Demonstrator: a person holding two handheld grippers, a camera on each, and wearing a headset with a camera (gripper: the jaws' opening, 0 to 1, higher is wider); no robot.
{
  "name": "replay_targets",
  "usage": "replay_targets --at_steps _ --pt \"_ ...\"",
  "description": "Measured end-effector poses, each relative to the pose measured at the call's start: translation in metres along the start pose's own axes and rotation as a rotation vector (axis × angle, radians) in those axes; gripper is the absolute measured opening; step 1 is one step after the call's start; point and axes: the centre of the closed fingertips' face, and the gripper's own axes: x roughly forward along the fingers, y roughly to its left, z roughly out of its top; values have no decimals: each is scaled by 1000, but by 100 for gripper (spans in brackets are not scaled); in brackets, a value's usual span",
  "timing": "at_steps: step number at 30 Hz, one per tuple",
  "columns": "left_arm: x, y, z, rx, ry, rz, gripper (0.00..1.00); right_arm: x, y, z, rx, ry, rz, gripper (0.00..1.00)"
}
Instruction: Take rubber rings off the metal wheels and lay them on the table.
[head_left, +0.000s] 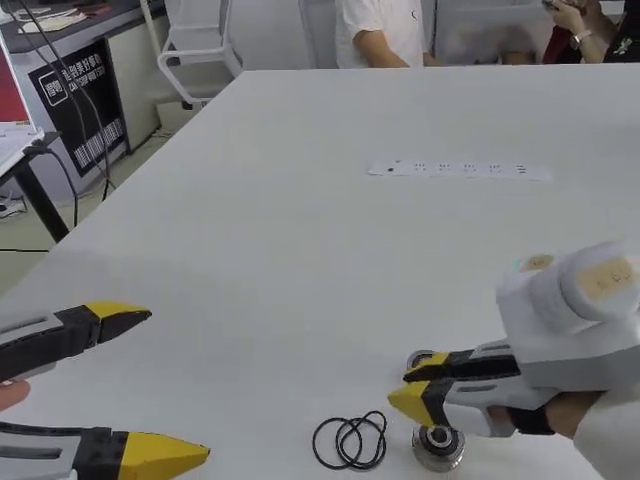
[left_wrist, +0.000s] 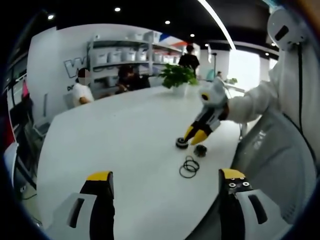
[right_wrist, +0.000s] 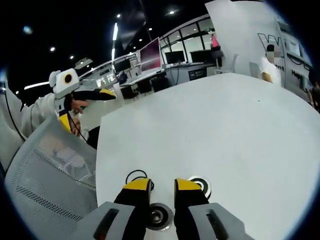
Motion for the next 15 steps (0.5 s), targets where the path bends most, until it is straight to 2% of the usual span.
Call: replay_targets --at_steps 6,15 --pt "9 1 12 24 -6 -19 87 -15 -12 7 9 -51 -33 17" --pt "22 0 26 74 3 -61 85 -30 -30 3 20 -91 -63 21"
